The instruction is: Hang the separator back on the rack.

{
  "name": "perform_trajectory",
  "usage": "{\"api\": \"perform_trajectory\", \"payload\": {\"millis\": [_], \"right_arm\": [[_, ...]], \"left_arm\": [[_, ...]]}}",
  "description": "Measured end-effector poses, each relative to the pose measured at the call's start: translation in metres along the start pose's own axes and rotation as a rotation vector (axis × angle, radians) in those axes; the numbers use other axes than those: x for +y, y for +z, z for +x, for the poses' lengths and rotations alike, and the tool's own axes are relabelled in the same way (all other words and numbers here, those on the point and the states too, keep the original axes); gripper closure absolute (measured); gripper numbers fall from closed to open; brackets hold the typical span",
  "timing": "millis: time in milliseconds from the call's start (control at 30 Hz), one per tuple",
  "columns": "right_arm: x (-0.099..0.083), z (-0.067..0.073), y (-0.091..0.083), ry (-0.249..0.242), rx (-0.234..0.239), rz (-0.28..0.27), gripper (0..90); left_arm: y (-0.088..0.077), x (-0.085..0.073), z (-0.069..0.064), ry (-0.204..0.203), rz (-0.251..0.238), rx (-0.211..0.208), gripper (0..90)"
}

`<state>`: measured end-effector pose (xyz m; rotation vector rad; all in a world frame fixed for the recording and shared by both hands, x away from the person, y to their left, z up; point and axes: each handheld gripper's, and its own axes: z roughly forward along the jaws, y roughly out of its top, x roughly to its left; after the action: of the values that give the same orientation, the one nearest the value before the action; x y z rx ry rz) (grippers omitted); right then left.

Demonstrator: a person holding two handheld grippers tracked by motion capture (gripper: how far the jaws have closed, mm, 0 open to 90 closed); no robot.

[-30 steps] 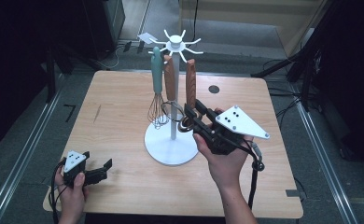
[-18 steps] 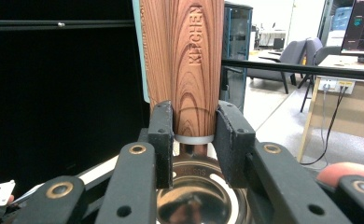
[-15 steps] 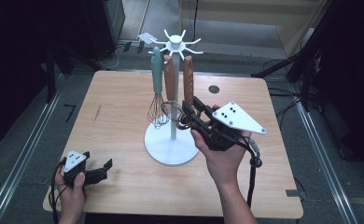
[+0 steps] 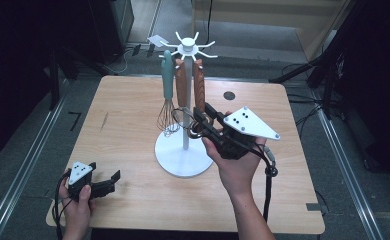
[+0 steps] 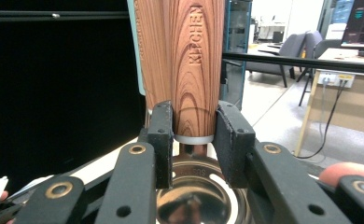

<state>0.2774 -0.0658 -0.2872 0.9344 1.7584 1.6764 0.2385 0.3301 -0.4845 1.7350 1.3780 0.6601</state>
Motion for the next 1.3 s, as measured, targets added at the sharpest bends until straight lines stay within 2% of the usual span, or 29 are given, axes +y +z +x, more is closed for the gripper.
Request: {"api": "perform_trajectory", "payload": {"millis": [167,367,467,567,833,967,1100,1300], "right_arm": [[-0.004,-0.003,-0.002,0.010,0.029,-0.022,69.9],[-0.013,-0.005,-0.008,0.011,0.053,-0.017,53.6],[-0.020,-0.006,-0.011,0.006,0.050,0.007,46.7],[-0.030,-0.009,-0.014,0.001,0.037,0.018,40.9],[-0.055,-0.019,-0.022,0.022,-0.004,0.060,34.3],[-0.066,-0.026,-0.026,0.037,-0.020,0.088,34.1],[-0.074,-0.031,-0.030,0.025,-0.041,0.107,32.8],[-0.090,-0.039,-0.037,0.032,-0.065,0.138,31.5]], "left_arm": [[0.000,0.000,0.000,-0.002,-0.005,0.001,5.7],[0.000,0.000,0.000,-0.001,-0.003,0.001,5.6],[-0.001,0.000,0.000,-0.002,-0.003,-0.002,5.6],[-0.001,0.000,0.000,0.000,-0.006,-0.002,5.6],[-0.001,0.000,0.000,0.002,-0.008,-0.004,5.6],[-0.001,0.000,0.000,-0.001,-0.008,-0.010,5.6],[-0.001,-0.001,0.000,0.002,-0.008,-0.011,5.6],[-0.001,-0.001,0.000,0.002,-0.013,-0.008,5.6]]}}
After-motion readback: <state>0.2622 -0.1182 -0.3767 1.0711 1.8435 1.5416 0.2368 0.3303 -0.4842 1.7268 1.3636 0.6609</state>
